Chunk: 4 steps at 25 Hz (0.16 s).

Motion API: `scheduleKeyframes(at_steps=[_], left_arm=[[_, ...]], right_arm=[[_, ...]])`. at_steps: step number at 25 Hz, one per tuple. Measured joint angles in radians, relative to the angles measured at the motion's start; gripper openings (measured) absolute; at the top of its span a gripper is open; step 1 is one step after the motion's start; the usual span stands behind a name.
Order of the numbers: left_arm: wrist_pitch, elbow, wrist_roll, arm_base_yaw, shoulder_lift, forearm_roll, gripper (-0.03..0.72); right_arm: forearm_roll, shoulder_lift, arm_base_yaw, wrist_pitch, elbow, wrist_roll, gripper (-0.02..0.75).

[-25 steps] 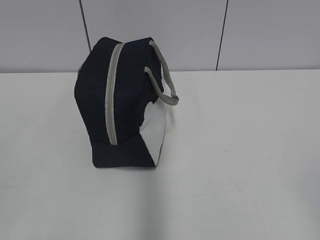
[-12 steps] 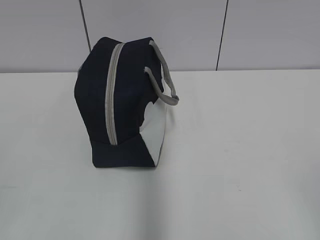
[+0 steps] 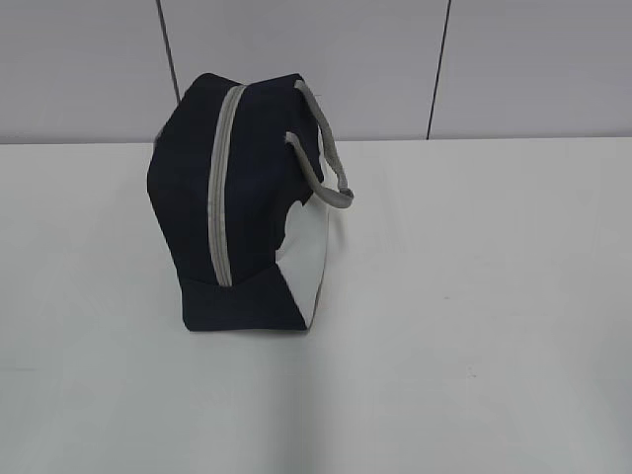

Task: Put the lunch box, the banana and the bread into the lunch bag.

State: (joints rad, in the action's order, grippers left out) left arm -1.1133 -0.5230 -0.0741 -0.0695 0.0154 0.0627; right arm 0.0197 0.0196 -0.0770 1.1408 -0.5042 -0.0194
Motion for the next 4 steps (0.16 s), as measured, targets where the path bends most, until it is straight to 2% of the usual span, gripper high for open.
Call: scheduleKeyframes(at_steps=[4], left_arm=[[0.000,0.000,-0.001,0.000,0.000,0.000,0.361]], right_arm=[[0.000,0.000,0.000,0.000,0.000,0.000,0.568]])
